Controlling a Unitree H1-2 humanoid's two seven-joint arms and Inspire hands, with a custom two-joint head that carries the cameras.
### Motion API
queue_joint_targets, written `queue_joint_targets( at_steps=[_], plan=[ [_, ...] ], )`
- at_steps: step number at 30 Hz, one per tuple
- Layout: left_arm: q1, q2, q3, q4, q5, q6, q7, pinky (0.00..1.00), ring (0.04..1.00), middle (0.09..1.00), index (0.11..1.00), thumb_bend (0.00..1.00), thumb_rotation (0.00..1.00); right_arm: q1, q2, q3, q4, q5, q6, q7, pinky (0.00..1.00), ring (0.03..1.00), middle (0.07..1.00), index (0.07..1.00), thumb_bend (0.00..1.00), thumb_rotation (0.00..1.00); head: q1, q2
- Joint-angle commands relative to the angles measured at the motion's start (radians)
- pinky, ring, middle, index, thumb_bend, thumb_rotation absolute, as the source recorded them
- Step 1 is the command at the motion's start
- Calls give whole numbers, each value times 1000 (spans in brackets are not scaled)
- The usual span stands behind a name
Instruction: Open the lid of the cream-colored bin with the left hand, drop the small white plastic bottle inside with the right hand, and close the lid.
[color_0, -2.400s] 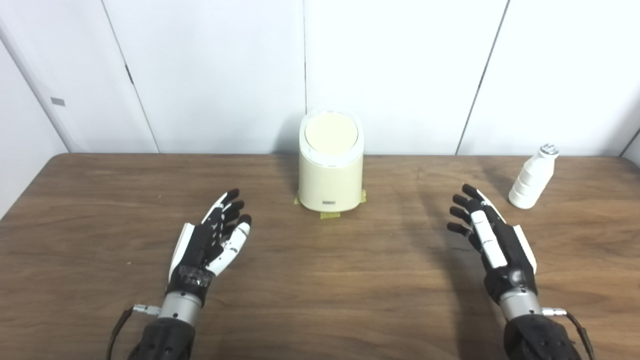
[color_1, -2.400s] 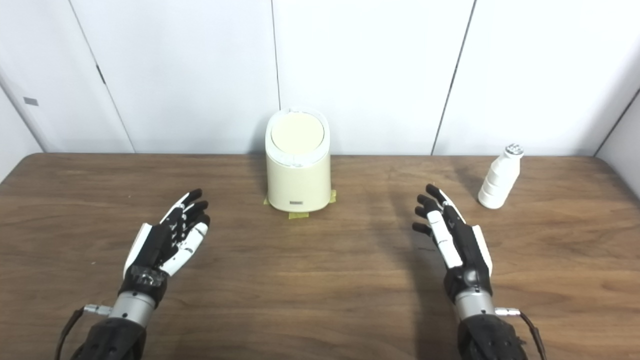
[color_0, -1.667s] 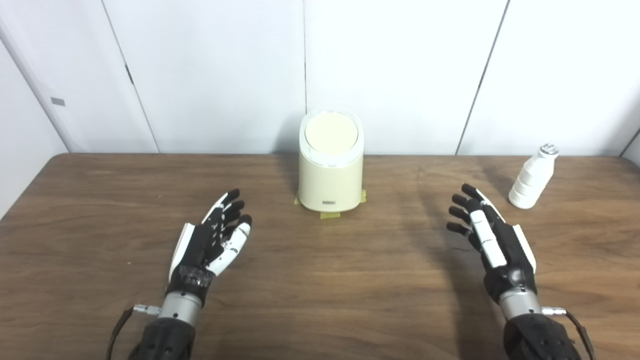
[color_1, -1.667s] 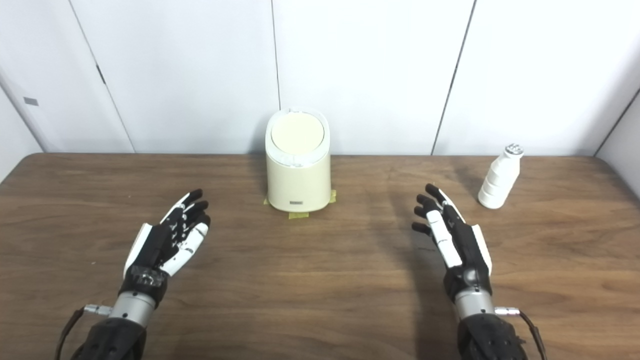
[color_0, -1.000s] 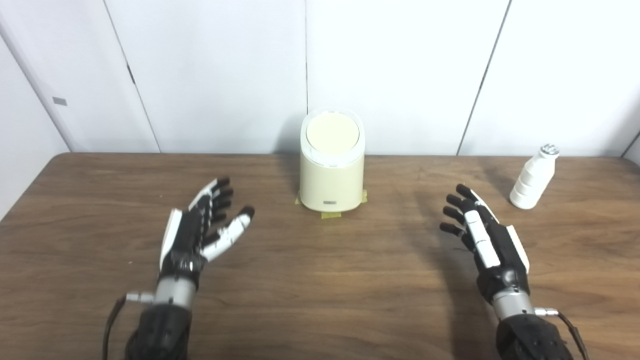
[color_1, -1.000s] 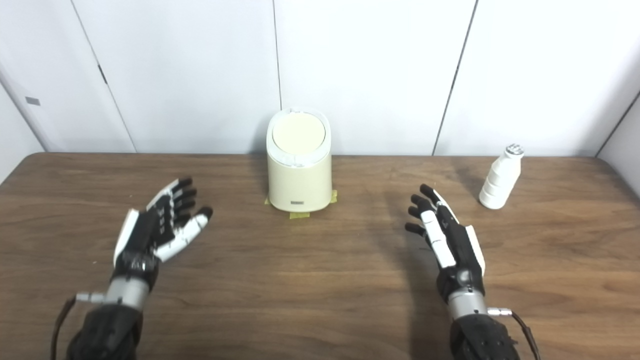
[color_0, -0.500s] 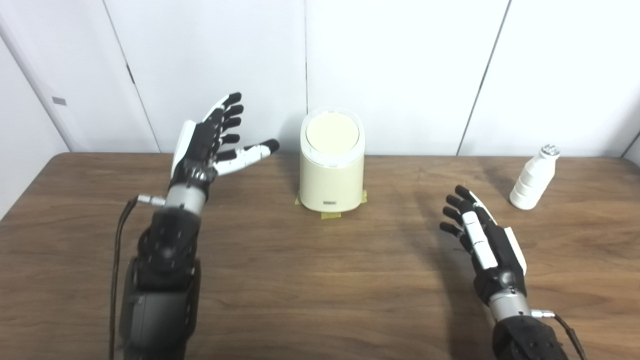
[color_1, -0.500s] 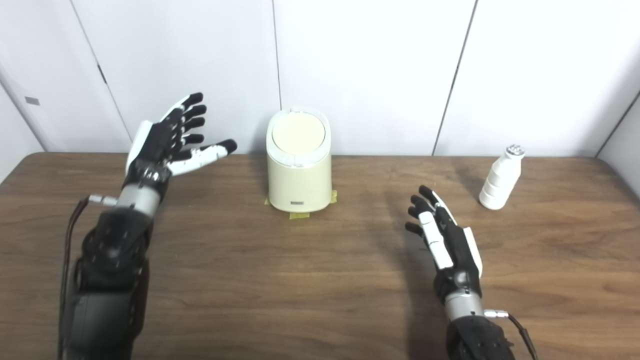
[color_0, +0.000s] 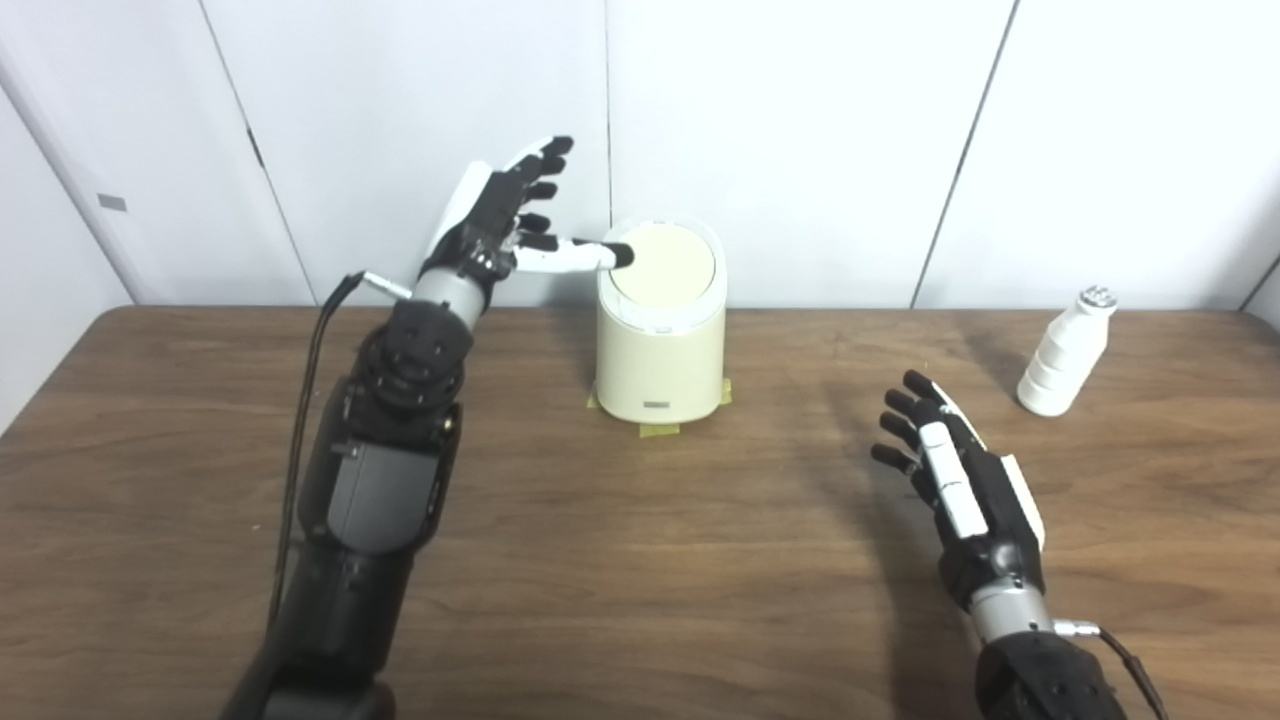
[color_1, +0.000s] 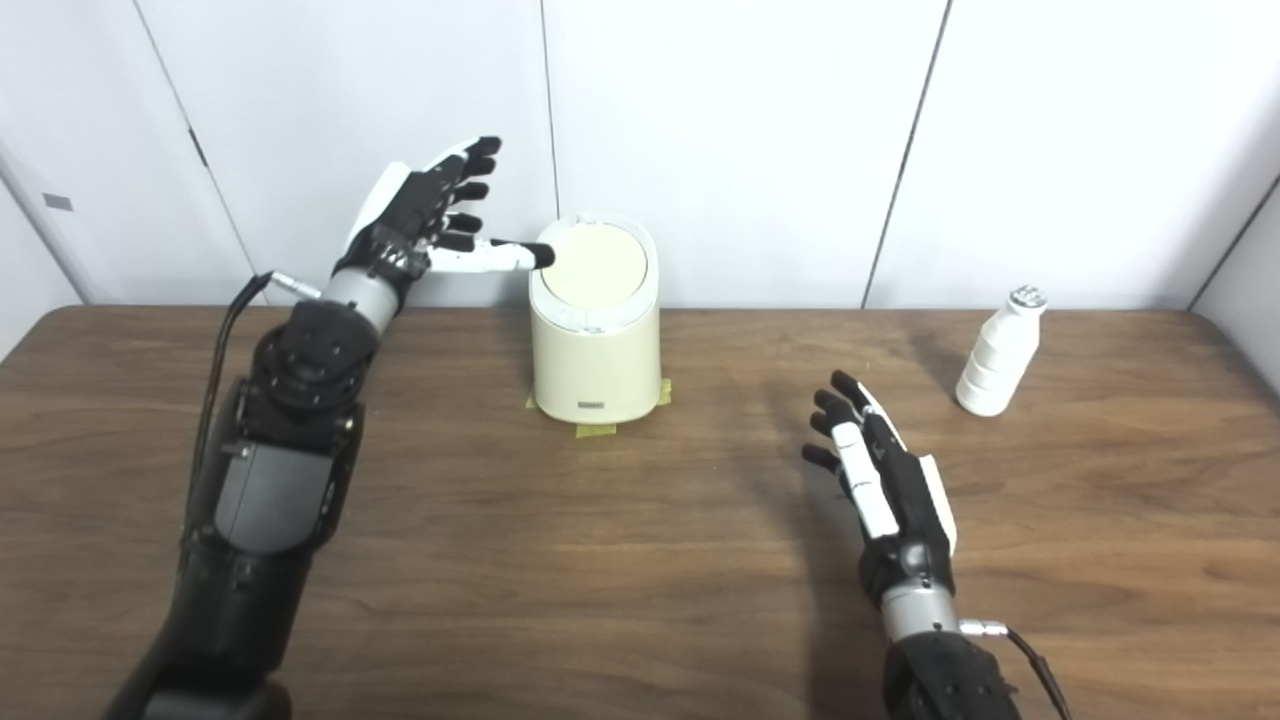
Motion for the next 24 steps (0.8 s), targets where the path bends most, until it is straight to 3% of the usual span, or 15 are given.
queue_joint_targets(
  at_steps=[1,12,15,18,24],
  plan=[
    [-102,16,-26,19,11,-10,-5,787,916,948,974,890,155,-35,4,0,-31,-2,-23,-3,753,841,839,888,417,773,-1,0],
    [-243,33,-184,203,80,-40,3,898,937,946,996,938,189,-41,17,7,-42,-9,-16,-11,739,828,814,881,407,754,-7,-2],
    [-257,23,-206,230,92,-46,8,782,930,950,1000,940,177,-41,18,6,-41,-9,-16,-12,747,831,812,881,410,758,-6,-3],
    [-261,23,-227,251,106,-78,8,736,919,953,1000,931,169,-44,21,3,-40,-13,-14,-20,756,834,807,878,413,758,-8,-2],
    [-270,41,-285,298,164,-158,22,809,937,958,1000,926,152,-45,15,12,-46,-28,-12,-20,764,834,801,874,411,782,-9,-2]
  ],
)
